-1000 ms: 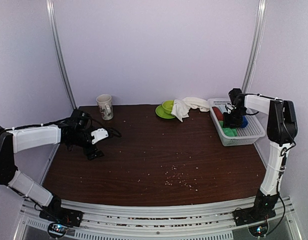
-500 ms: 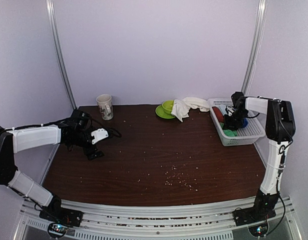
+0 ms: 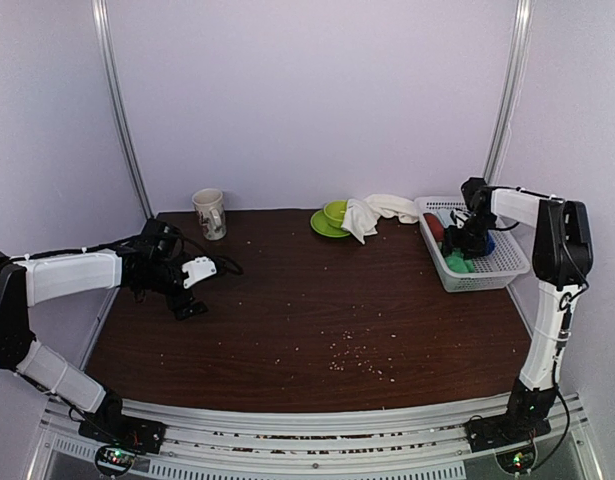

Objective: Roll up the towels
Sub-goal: Adjust the towel in the storage box.

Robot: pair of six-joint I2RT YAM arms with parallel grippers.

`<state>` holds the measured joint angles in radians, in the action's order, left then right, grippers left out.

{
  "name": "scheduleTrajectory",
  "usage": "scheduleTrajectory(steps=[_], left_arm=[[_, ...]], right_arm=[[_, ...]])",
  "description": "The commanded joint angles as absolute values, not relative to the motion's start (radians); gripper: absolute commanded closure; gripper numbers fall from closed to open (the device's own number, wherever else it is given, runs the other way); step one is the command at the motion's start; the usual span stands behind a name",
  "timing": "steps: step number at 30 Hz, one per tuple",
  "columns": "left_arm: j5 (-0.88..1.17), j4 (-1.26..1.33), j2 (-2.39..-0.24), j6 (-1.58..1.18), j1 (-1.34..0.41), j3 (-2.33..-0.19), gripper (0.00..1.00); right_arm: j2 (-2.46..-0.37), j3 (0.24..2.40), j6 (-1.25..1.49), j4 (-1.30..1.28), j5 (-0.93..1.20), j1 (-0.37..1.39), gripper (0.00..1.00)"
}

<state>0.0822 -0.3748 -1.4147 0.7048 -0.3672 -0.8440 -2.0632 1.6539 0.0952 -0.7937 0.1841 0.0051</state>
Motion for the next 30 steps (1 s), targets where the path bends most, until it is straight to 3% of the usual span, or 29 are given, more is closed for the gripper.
scheduleTrajectory(steps=[1, 3, 8, 12, 14, 18, 20, 24, 30], left_arm=[[0.074, -0.369, -1.413, 0.703, -0.366, -0.883, 0.02], [0.068, -0.371, -1.410, 0.702, -0.365, -0.889, 0.02], [0.070, -0.372, -1.403, 0.687, -0.341, -0.909, 0.02], [0.092, -0.369, -1.383, 0.680, -0.290, -0.925, 0.02], [0.104, -0.358, -1.362, 0.671, -0.268, -0.926, 0.02], [0.095, -0.326, -1.308, 0.653, -0.244, -0.912, 0.02], [0.097, -0.310, -1.291, 0.639, -0.233, -0.903, 0.02], [0.107, -0.304, -1.291, 0.615, -0.221, -0.896, 0.02], [0.104, -0.304, -1.314, 0.597, -0.217, -0.887, 0.02]], right_arm=[[-1.957, 1.768, 0.090, -0.883, 0.116, 0.050, 0.19], [-1.935, 1.814, 0.090, -0.909, 0.076, 0.070, 0.01], [-1.885, 1.897, 0.095, -0.937, -0.153, 0.155, 0.00], [-1.792, 1.843, 0.091, -0.816, -0.346, 0.285, 0.00], [-1.733, 1.769, 0.119, -0.689, -0.311, 0.311, 0.00], [-1.642, 1.575, 0.169, -0.396, -0.037, 0.314, 0.00], [-1.674, 1.577, 0.175, -0.368, 0.008, 0.351, 0.00], [-1.848, 1.682, 0.148, -0.362, -0.106, 0.458, 0.02], [-2.229, 1.995, 0.131, -0.452, -0.268, 0.537, 0.02]])
